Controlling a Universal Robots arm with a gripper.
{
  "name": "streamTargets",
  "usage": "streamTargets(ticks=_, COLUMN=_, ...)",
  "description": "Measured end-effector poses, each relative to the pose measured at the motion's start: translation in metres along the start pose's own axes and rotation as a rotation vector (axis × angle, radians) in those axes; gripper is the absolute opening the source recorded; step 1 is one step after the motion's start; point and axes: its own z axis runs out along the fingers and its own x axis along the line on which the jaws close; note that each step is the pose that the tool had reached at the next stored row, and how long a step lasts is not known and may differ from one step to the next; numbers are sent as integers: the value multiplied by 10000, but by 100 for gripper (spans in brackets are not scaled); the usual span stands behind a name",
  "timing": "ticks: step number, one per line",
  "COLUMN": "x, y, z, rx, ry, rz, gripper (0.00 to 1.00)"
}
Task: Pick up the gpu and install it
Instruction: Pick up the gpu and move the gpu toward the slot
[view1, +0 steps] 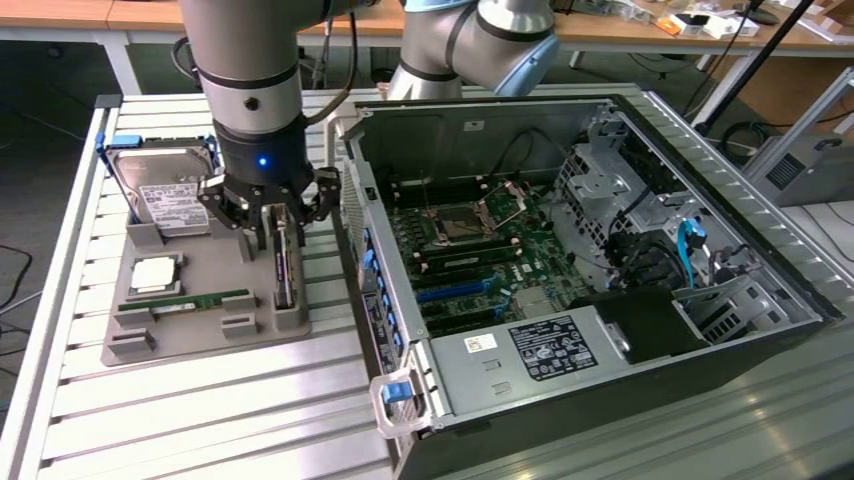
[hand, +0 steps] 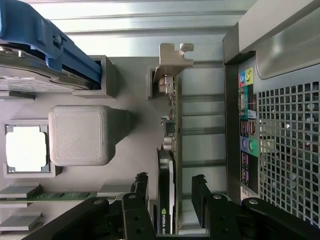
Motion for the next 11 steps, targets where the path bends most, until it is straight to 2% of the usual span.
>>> streamTargets(ticks=5, x=2, y=-1, z=64, rx=1, ry=0, rz=0, gripper=48)
streamTargets(ticks=11, x=2, y=-1, z=67, rx=-1, ry=0, rz=1, gripper=48)
